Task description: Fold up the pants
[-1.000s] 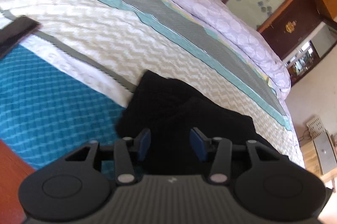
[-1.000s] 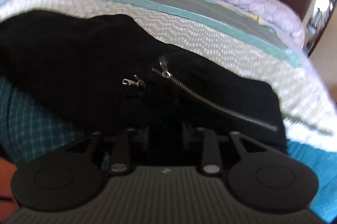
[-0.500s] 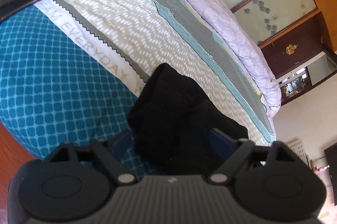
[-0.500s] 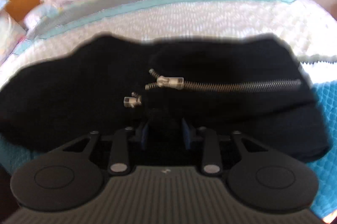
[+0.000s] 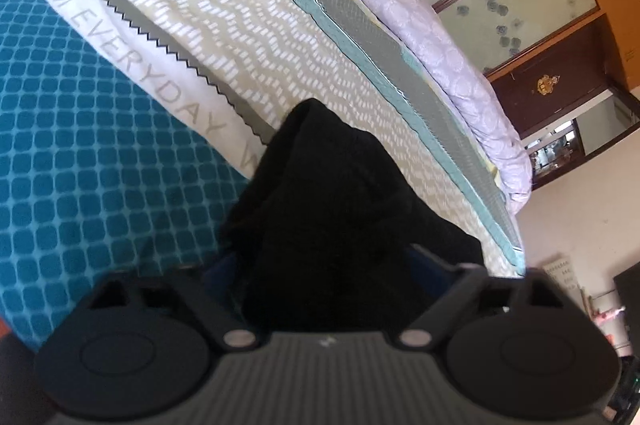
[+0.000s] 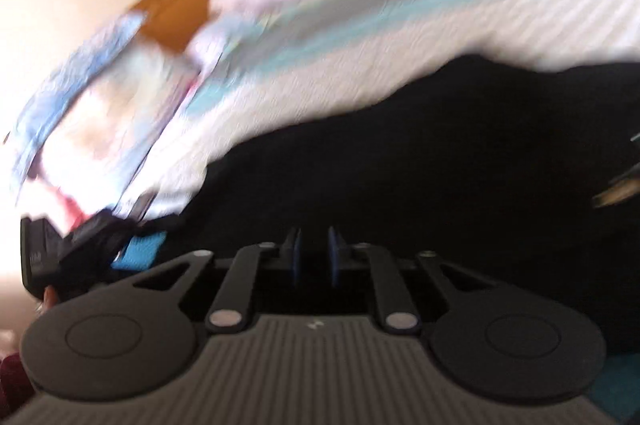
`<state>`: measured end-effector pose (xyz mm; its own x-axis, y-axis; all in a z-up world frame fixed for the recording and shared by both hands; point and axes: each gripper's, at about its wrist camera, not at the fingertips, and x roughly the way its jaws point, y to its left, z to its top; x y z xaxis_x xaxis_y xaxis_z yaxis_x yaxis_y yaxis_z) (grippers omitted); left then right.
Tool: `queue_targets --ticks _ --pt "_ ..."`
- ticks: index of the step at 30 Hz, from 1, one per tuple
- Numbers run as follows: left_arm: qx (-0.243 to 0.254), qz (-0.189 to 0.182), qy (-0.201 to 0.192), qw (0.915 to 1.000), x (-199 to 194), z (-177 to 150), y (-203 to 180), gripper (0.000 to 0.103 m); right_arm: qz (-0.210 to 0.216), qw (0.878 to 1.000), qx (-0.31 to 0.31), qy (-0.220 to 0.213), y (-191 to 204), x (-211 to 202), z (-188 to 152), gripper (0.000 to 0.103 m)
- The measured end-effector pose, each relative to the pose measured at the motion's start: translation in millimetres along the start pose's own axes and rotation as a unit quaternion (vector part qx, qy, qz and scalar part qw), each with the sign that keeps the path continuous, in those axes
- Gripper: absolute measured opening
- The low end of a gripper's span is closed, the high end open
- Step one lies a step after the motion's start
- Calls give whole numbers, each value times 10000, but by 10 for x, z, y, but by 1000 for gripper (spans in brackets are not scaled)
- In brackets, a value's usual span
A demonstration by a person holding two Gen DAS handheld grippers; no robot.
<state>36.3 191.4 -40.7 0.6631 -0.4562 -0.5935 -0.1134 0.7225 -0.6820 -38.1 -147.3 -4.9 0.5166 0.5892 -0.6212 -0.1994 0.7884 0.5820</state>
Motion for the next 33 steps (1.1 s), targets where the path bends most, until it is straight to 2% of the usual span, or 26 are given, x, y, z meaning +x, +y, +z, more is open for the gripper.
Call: queue_targets --ticks 1,2,5,7,8,9,12,14,15,16,17,18,21,23,26,29,33 --pt "84 113 -32 9999 23 -2 3 48 -121 9995 93 293 4 209 -90 13" --pt "92 122 -5 9999 37 7 21 42 -114 9998 169 1 7 221 -158 8" --pt "-171 -133 25 9998 3 37 121 29 -80 9992 358 164 15 173 -89 8" --pt "-259 -252 12 9993 -31 67 133 26 -139 9993 298 158 1 80 -4 8" --pt "-263 -307 -14 9992 -51 80 93 24 -155 9997 173 37 -32 77 86 14" --pt "-208 -409 -68 9989 -91 99 32 24 -128 9998 21 -132 17 60 111 14" --pt "160 -742 -257 9968 -210 150 -259 24 -16 9981 -363 -499 255 -80 78 14" --pt "400 -867 -287 9950 -247 180 -451 24 219 9936 -750 -820 418 -213 89 14" --pt "523 -863 -279 9945 -252 196 -538 24 270 9890 -1071 -988 529 -281 66 19" --pt "653 -835 -272 9940 -253 202 -627 23 245 9825 -1452 -1137 661 -343 32 25" --pt "756 -818 -263 9934 -253 200 -698 23 161 9757 -1791 -1251 790 -379 -7 48" --pt "847 -827 -247 9927 -253 196 -773 23 83 9681 -2108 -1350 904 -398 -46 65" --pt "1164 -768 -190 9900 -243 162 -967 23 -251 9406 -3038 -1493 1121 -374 -142 71" --pt "1414 -665 -223 9875 -274 109 -1117 23 -437 9293 -3340 -1516 1088 -383 -115 74" --pt "1657 -704 -215 9834 -293 82 -1265 22 -360 9273 -3454 -1396 1030 -490 -81 75" --pt "1715 -744 -205 9822 -316 92 -1357 21 -261 9180 -3665 -1495 1010 -759 -59 79" --pt "1781 -844 -138 9803 -284 82 -1427 21 -192 9227 -3546 -1499 947 -875 -24 85"
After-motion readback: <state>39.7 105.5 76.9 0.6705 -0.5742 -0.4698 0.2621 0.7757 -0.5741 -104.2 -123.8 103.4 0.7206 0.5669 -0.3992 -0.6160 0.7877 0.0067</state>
